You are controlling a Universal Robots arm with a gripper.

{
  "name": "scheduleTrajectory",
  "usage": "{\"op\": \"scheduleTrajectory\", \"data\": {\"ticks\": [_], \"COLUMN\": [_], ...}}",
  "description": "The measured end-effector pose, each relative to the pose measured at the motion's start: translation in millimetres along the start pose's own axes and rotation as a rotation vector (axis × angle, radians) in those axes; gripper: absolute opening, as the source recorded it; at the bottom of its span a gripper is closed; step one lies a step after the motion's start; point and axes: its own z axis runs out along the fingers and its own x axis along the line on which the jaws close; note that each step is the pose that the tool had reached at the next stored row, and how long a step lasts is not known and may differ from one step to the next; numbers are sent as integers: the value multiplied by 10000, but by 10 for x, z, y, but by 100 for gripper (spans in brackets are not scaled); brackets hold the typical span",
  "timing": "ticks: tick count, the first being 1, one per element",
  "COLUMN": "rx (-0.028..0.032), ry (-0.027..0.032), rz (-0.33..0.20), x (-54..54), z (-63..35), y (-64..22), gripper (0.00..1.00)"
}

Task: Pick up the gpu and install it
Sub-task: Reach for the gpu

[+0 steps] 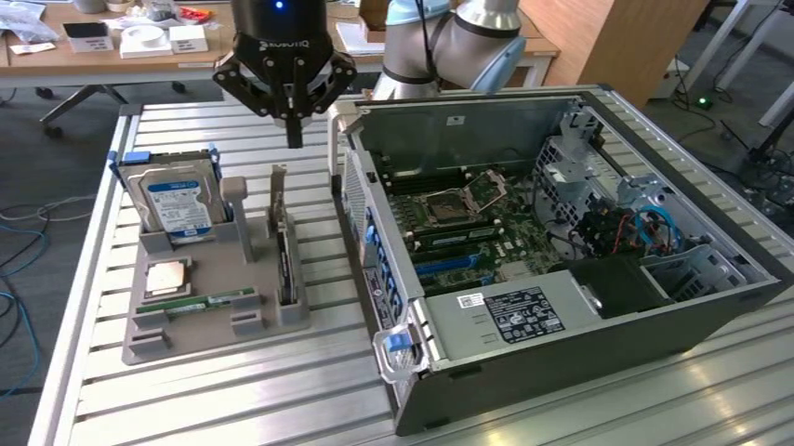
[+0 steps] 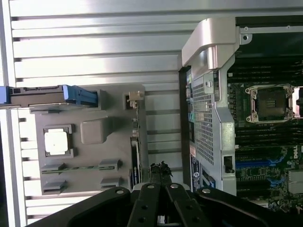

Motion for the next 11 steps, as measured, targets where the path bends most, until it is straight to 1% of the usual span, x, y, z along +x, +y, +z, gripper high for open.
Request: {"op": "scheduleTrajectory", "data": {"ticks": [11], "rx": [0], "ry": [0], "rz": [0], "x": [207], "z": [-2], "y": [-15], "gripper": [11]}}
